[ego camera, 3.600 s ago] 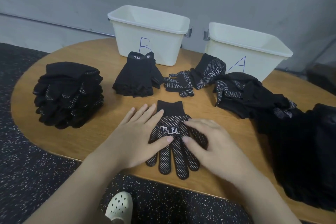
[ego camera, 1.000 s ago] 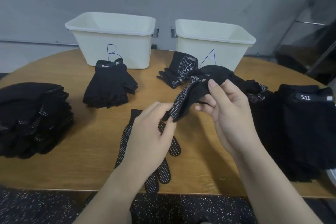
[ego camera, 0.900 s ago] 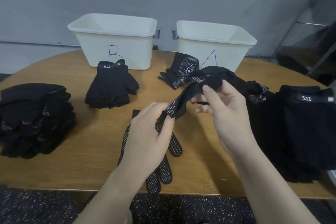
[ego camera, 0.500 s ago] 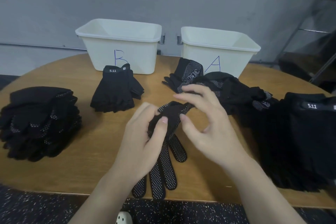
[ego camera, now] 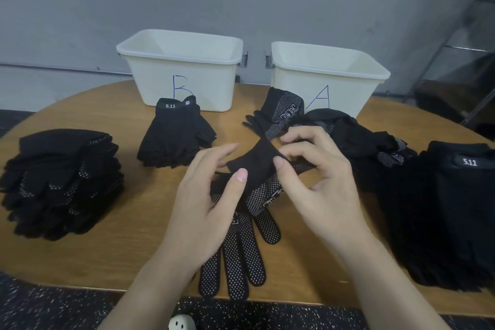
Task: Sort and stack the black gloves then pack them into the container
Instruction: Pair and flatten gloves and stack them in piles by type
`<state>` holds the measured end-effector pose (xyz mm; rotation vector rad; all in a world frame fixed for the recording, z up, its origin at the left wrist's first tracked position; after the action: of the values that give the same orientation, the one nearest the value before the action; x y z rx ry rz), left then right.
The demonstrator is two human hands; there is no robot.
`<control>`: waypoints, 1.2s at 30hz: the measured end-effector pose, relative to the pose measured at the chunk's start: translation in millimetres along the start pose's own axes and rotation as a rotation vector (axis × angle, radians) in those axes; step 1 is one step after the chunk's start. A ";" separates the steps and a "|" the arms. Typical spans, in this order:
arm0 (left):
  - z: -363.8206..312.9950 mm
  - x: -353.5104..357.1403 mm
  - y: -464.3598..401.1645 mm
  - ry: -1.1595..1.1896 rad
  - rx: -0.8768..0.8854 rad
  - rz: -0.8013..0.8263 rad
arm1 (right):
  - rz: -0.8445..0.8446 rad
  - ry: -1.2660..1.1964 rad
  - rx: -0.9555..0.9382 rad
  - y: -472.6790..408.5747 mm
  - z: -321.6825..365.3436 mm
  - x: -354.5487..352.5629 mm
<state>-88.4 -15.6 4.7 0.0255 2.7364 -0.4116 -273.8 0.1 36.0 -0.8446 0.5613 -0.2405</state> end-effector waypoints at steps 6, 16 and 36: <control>-4.9 0.3 1.1 -0.085 0.086 0.062 | -0.015 -0.180 0.083 -2.7 9.2 -7.6; -31.8 -33.8 29.7 0.360 -0.044 0.211 | 0.137 -0.597 0.325 -3.7 49.5 -17.1; 21.3 -49.4 15.4 -0.160 -0.185 0.082 | 0.449 -0.322 0.689 0.9 -6.2 39.0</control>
<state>-33.6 -5.2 -0.5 0.0543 2.5936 -0.1309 -244.9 -19.4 17.5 -0.0704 0.3152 0.1167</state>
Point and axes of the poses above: each hand's wrist, its own y-axis away from the middle knuckle, its own x-axis out of the palm, z = x × y, the point moved 1 cm from there along -y, towards the middle knuckle, and after that the axes turned 9 degrees about -x, right-handed, at the moved point
